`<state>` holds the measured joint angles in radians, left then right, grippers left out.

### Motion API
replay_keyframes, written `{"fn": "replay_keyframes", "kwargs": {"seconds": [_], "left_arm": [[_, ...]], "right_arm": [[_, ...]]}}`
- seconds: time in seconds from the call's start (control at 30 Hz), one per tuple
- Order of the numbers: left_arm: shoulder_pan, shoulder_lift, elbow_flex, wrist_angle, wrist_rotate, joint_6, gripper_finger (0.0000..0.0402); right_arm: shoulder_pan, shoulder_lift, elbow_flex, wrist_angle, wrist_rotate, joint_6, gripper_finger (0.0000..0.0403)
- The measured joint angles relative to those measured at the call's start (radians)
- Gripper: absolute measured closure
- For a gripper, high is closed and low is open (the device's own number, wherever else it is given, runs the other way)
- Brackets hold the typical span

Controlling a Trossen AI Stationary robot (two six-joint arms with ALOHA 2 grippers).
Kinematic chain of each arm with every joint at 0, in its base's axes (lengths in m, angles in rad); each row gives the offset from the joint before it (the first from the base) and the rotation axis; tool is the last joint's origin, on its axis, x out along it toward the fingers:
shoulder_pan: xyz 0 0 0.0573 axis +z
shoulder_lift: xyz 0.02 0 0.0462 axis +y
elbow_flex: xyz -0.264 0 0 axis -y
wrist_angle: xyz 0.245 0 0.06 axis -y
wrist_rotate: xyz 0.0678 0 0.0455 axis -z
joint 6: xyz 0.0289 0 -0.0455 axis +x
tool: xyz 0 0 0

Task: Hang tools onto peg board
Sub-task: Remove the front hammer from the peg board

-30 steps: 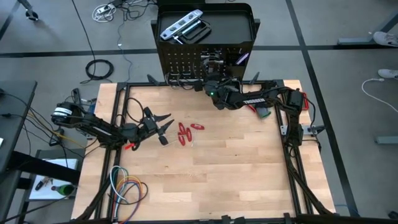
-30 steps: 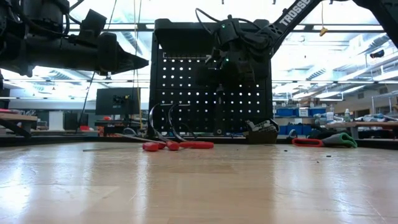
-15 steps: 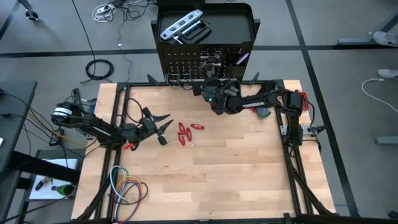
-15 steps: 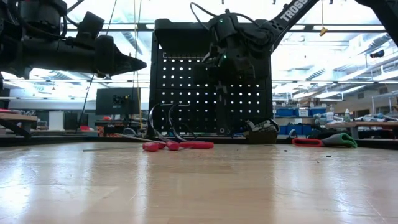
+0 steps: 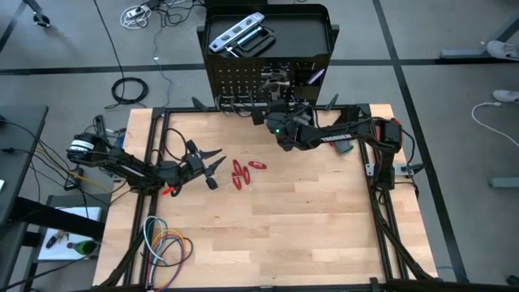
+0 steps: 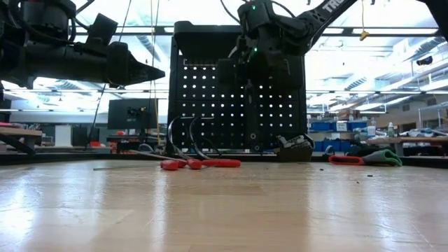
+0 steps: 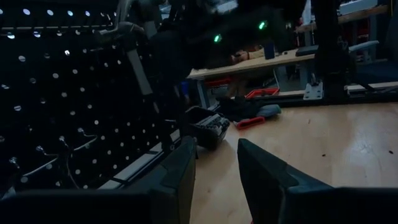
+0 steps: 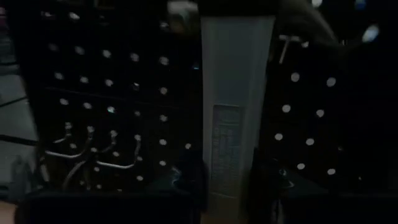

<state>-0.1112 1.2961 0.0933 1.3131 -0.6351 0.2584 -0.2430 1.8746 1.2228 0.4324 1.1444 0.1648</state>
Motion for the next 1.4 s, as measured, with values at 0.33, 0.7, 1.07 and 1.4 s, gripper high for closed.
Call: {"fn": "replay_keyframes", "kwargs": {"seconds": [0.33,0.7,1.07,1.4], "left_arm": [[0.000,0.000,0.000,-0.034,0.011,0.000,0.0280],[0.000,0.000,0.000,-0.099,0.138,-0.001,0.0280],[0.000,0.000,0.000,-0.117,0.158,0.000,0.0280],[0.000,0.000,0.000,-0.125,0.158,-0.001,0.0280]], "right_arm": [[0.151,-0.031,0.000,-0.089,0.025,0.000,0.0311],[0.265,-0.113,0.000,-0.732,-0.378,0.589,0.0313],[0.293,-0.112,-0.049,-1.078,-0.868,0.951,0.0303],[0.316,-0.108,-0.054,-1.037,-0.857,0.904,0.0264]]}}
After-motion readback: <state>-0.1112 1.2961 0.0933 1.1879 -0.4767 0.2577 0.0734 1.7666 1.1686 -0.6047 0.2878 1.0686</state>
